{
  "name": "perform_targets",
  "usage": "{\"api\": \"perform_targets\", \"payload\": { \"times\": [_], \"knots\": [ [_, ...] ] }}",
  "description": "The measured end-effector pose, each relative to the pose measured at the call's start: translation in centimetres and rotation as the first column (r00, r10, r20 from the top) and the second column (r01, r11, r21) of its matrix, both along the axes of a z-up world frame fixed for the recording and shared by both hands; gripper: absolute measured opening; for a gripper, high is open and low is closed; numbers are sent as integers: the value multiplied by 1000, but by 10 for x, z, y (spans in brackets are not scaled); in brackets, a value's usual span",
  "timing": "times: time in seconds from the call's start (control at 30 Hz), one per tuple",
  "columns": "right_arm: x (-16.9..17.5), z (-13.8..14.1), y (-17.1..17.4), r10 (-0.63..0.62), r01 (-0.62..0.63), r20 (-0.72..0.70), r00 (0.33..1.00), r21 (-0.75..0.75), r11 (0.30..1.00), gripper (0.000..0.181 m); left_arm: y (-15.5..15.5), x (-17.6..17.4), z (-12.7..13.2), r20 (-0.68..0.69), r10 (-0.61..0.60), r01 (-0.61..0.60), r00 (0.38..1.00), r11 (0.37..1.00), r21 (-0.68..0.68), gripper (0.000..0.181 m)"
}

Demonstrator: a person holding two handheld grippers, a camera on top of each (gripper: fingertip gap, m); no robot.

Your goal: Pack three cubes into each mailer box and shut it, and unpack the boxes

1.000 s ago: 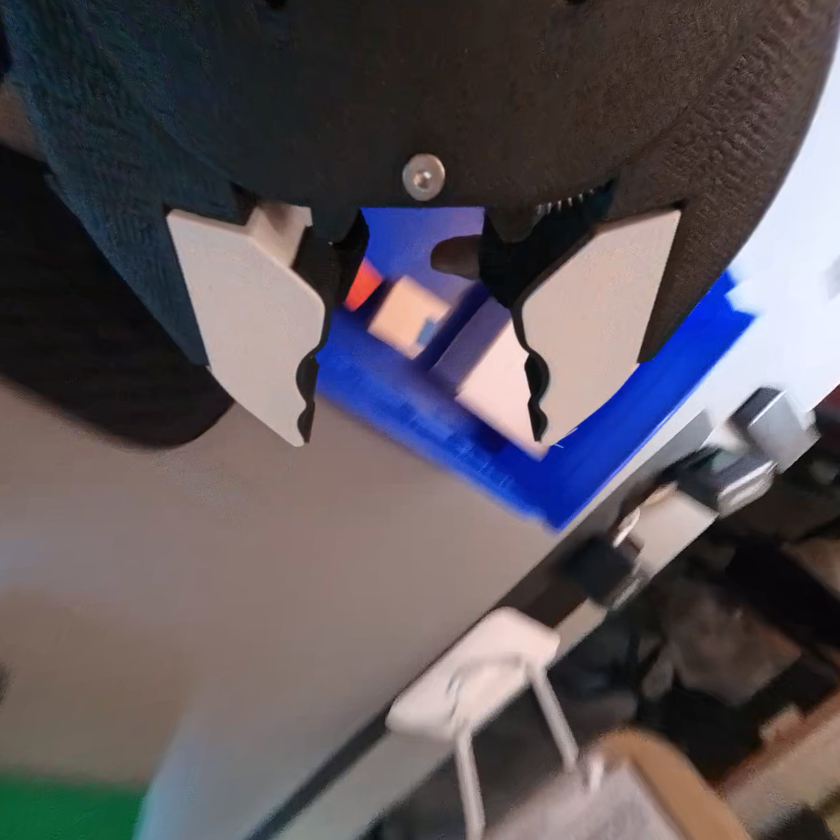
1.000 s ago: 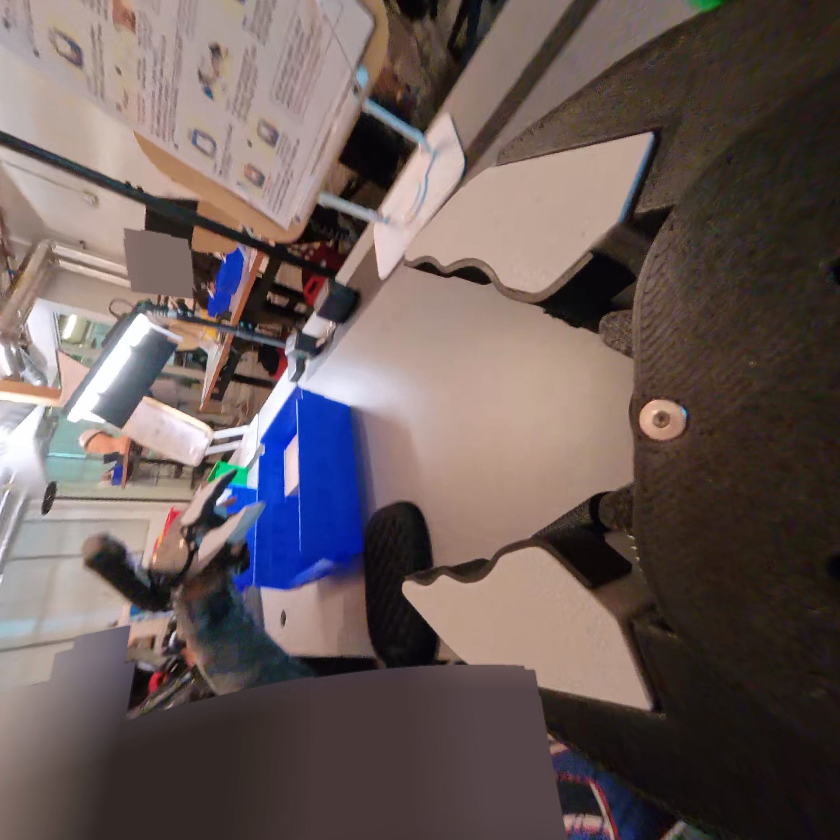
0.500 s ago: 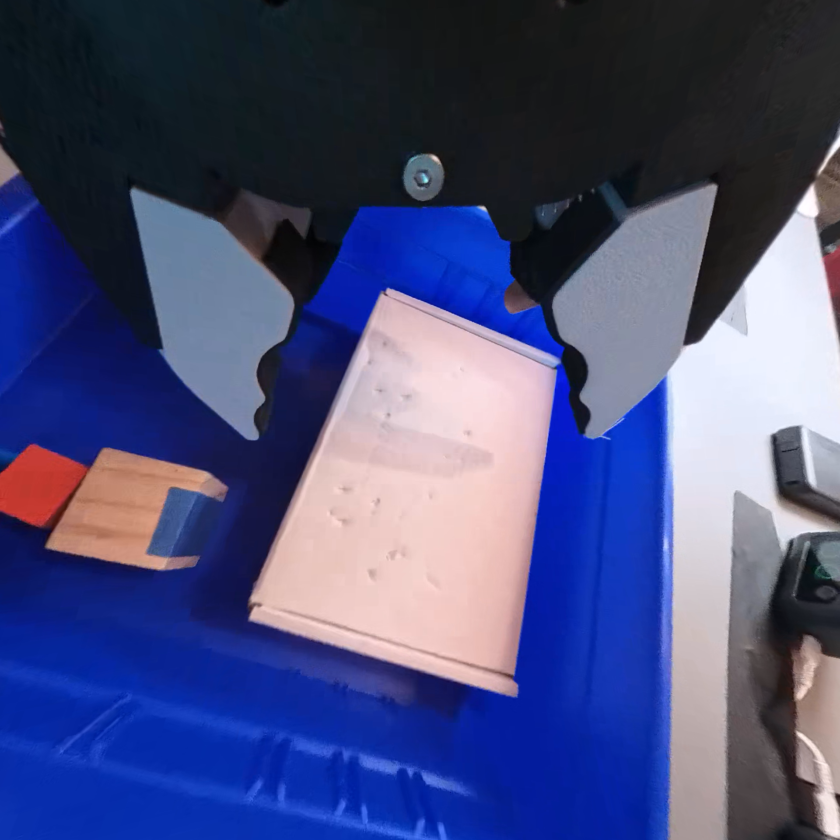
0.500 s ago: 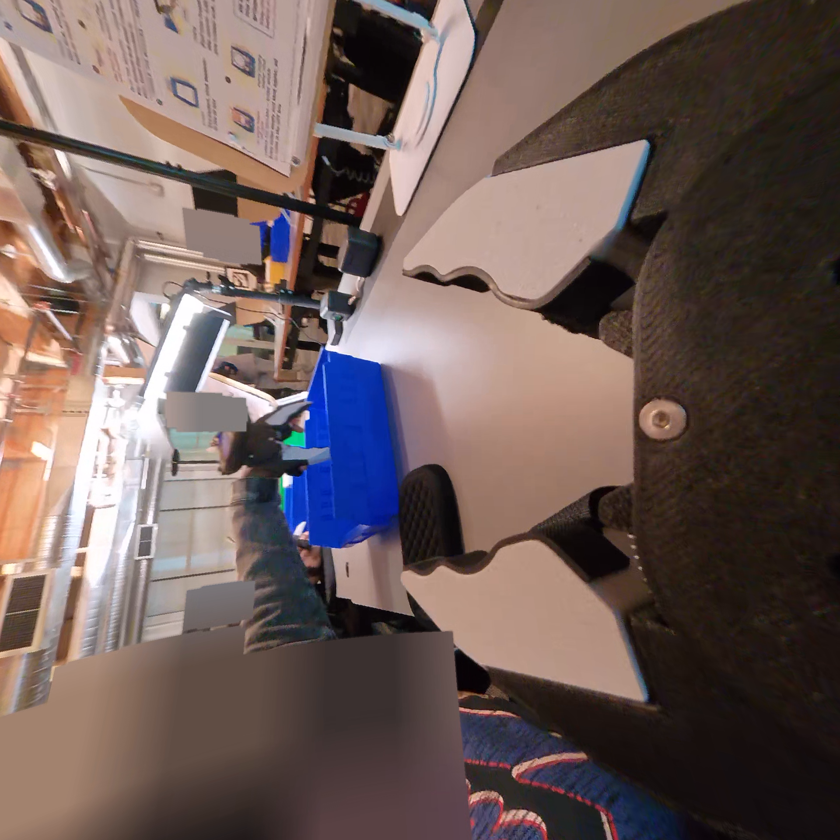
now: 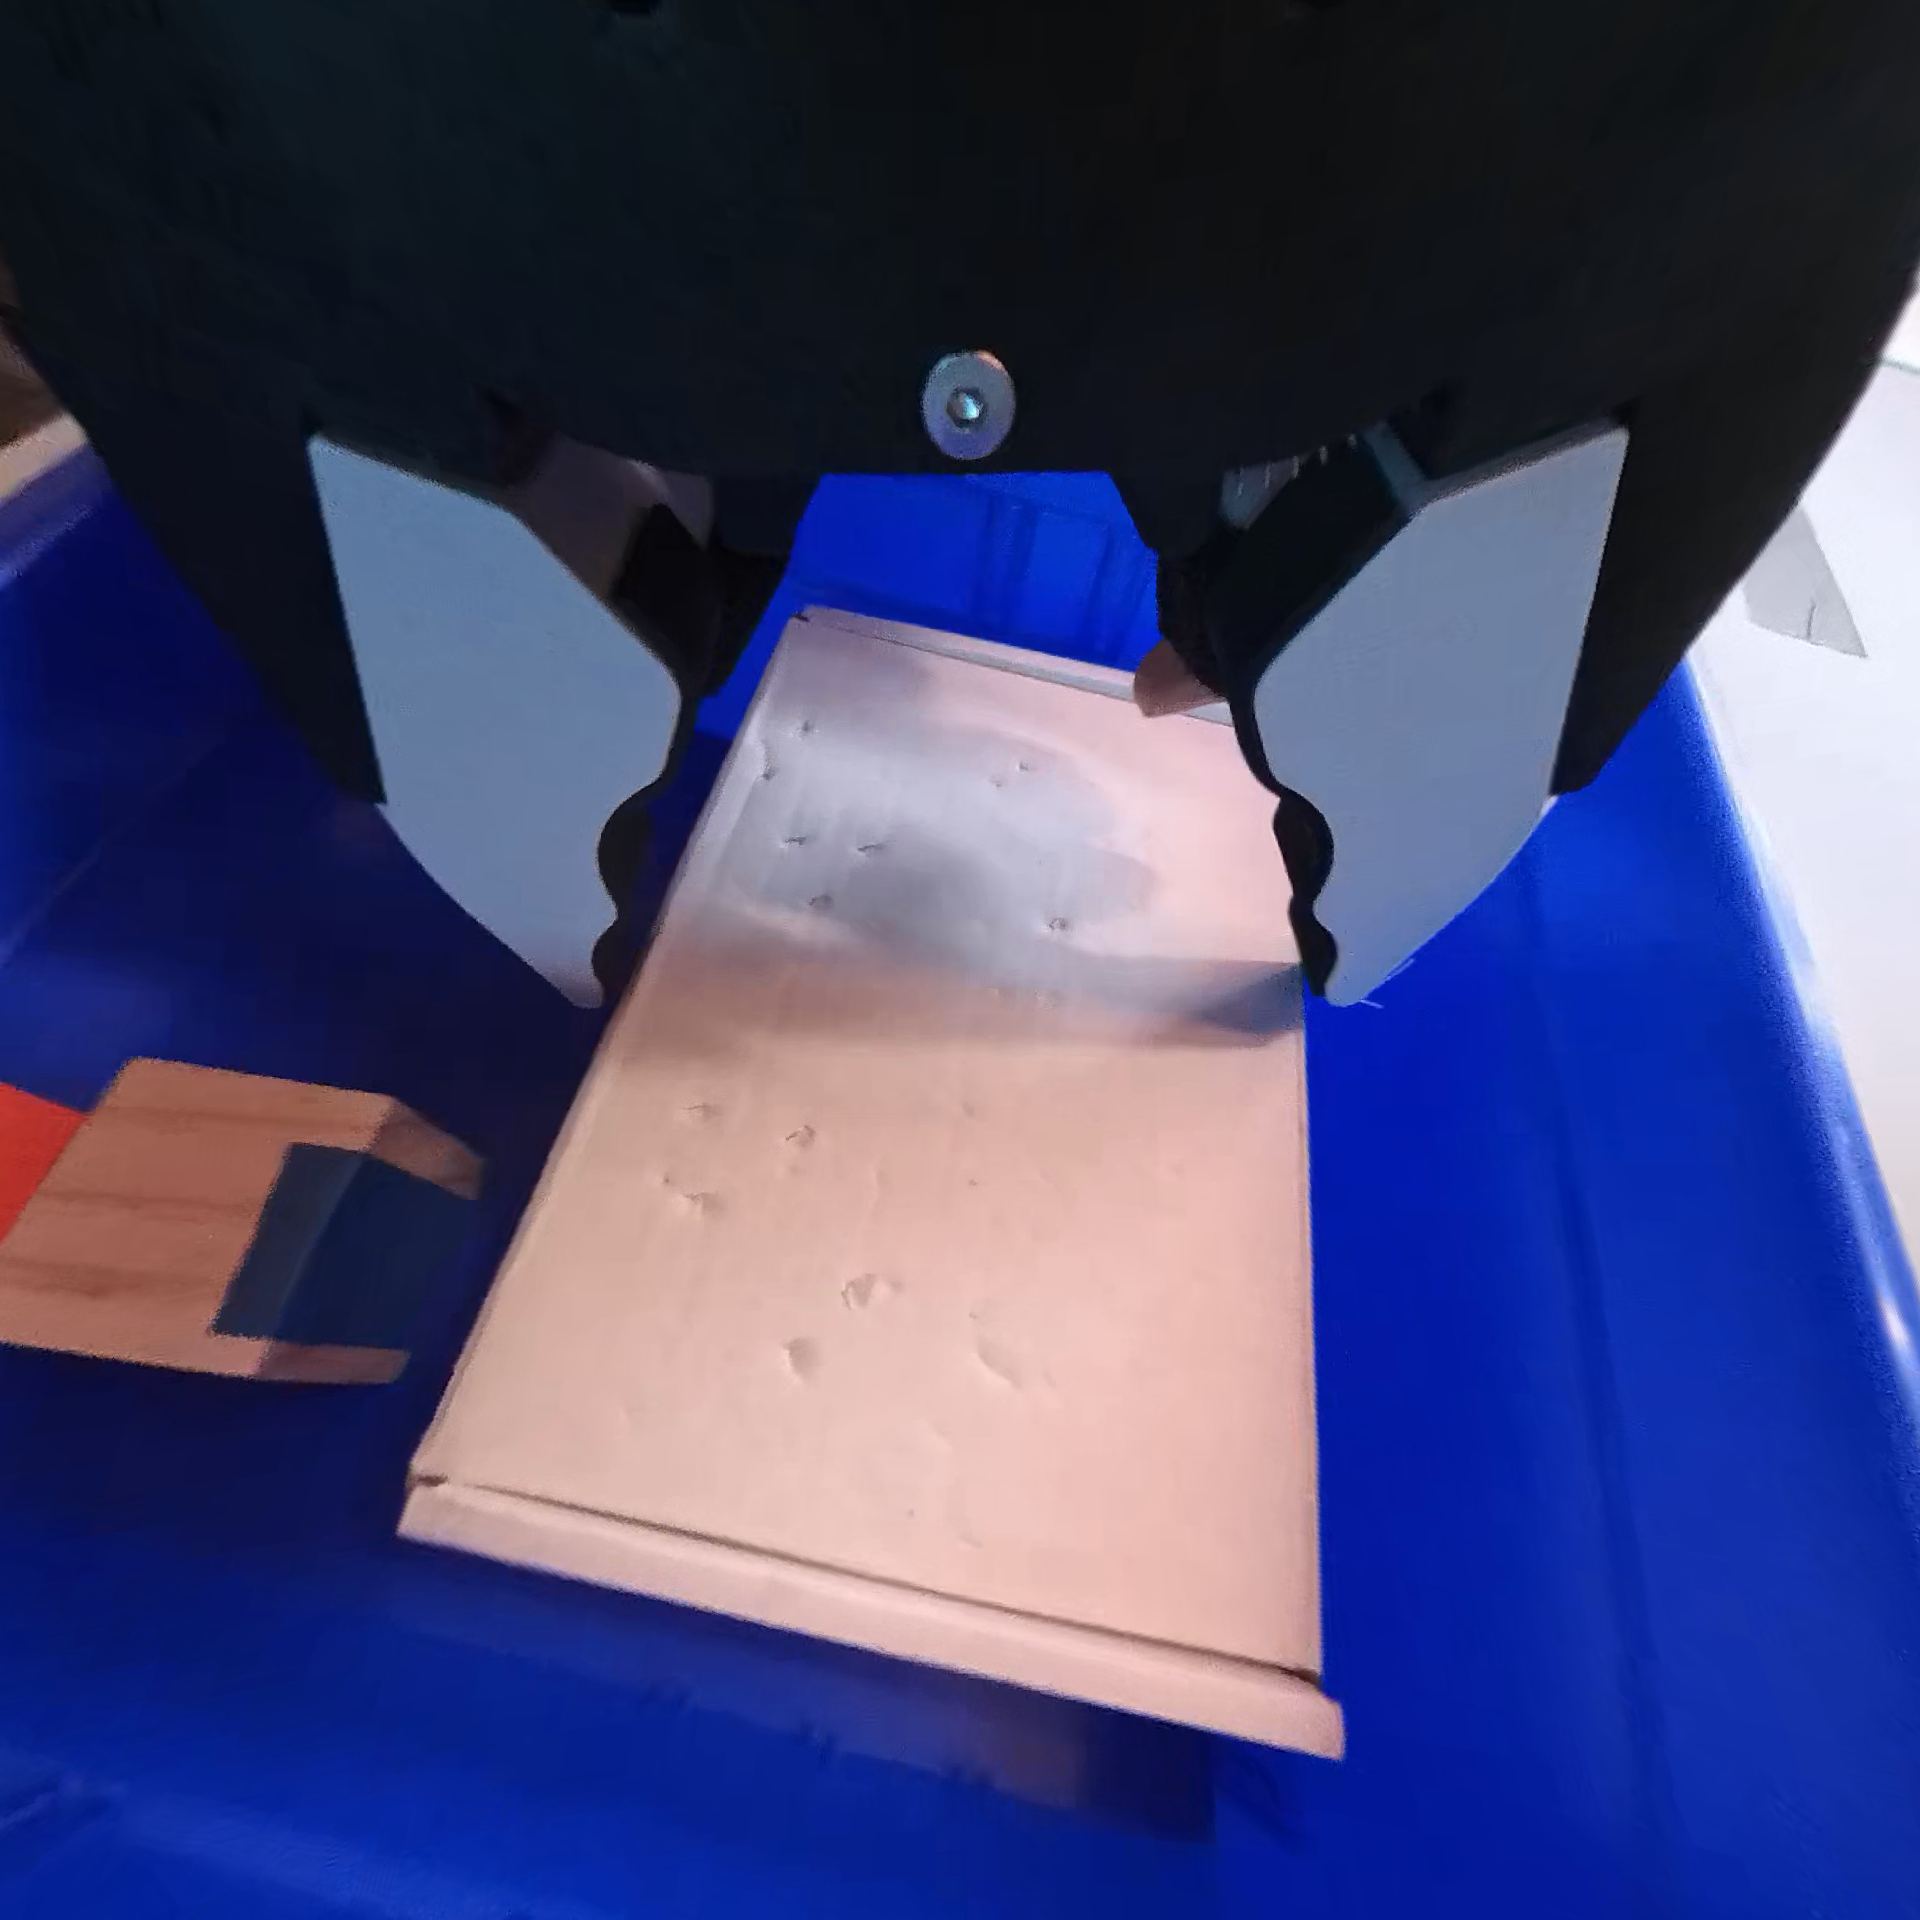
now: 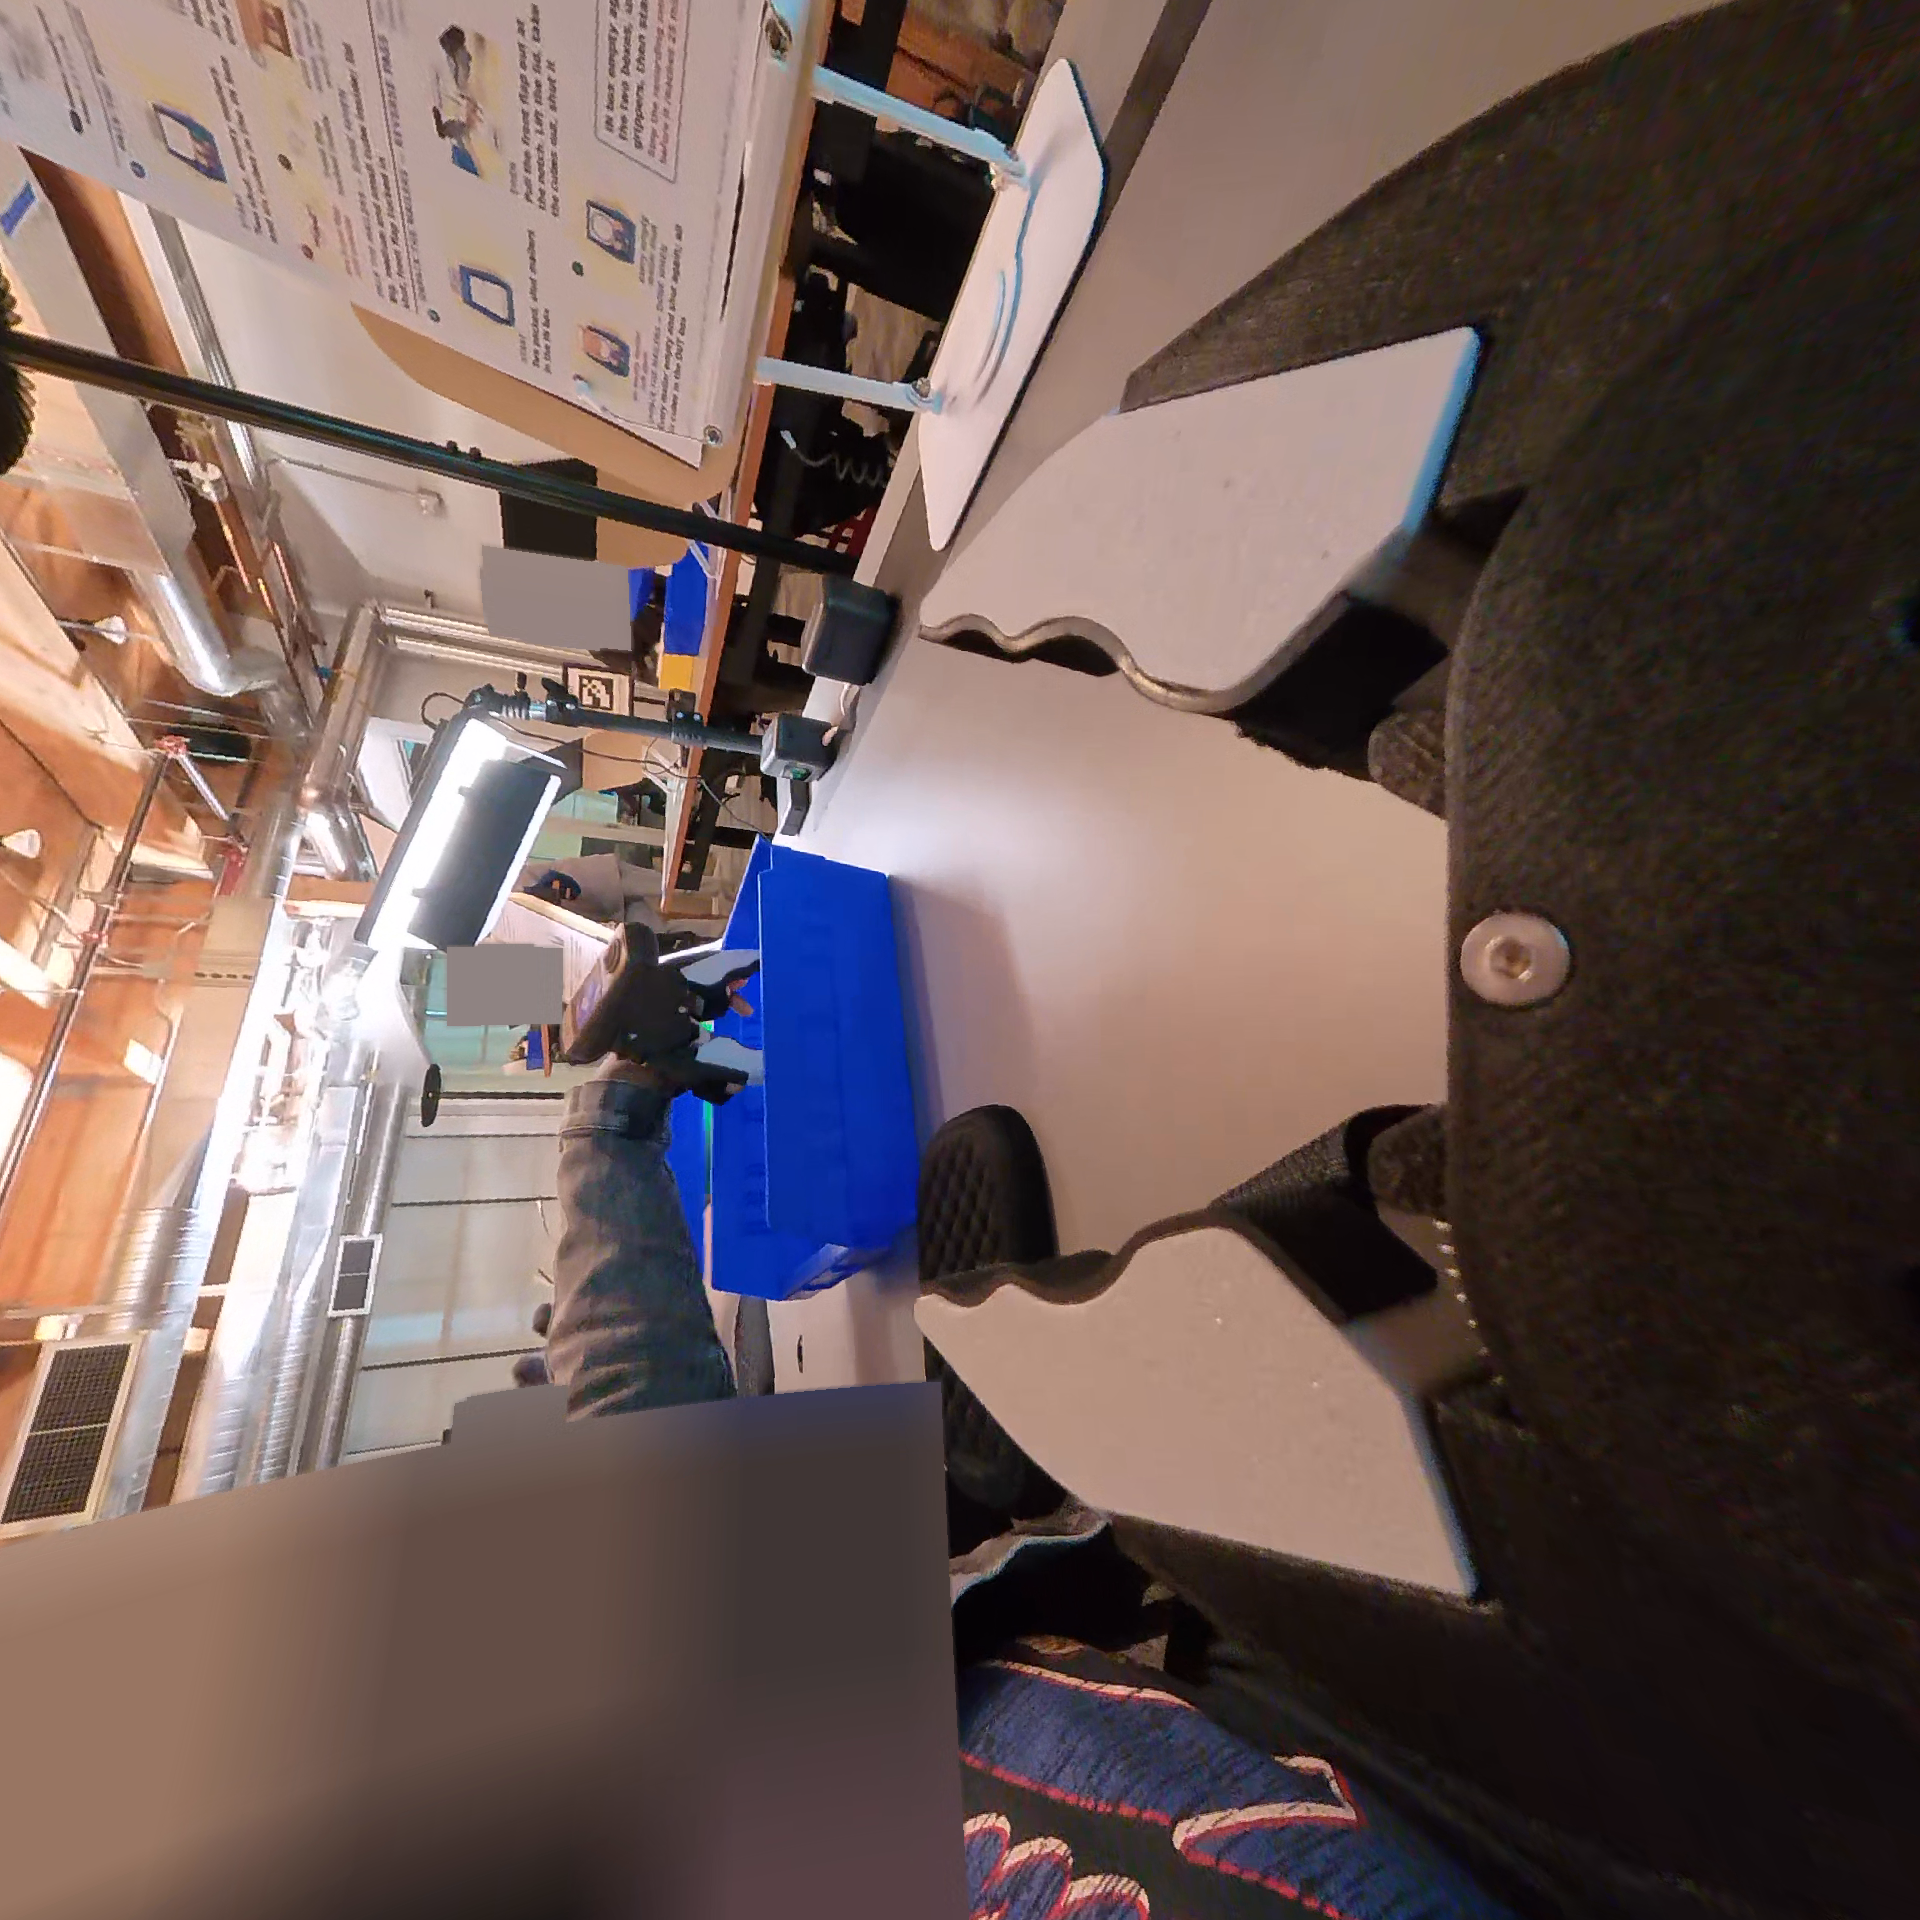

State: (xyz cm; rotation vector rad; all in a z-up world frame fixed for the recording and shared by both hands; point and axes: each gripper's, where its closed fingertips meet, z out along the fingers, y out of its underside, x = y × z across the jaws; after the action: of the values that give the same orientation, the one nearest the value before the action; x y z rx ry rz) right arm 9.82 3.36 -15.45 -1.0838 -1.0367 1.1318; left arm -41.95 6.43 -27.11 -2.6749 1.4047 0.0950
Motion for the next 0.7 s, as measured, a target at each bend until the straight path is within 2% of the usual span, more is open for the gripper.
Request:
{"api": "perform_targets", "payload": {
  "times": [0.1, 0.2, 0.53, 0.7],
  "knots": [
    [-1, -2, 0, -6, 6, 14, 1000, 13, 1000, 111, -4, 7, 3, 27, 2, -1, 1000, 1000, -23, 116],
    [-2, -2, -1, -9, 9, 15, 1000, 32, 999, 111, -2, 3, 3, -10, 2, -2, 1000, 1000, -13, 123],
    [1, 2, 0, -20, 21, -27, 999, 44, 999, 113, -5, -4, -17, -112, -80, 73, 990, 995, -61, 132],
    [1, 3, -1, -17, 19, -31, 999, 52, 998, 113, -6, -1, -23, -63, -78, 73, 995, 995, -71, 137]
  ]
}}
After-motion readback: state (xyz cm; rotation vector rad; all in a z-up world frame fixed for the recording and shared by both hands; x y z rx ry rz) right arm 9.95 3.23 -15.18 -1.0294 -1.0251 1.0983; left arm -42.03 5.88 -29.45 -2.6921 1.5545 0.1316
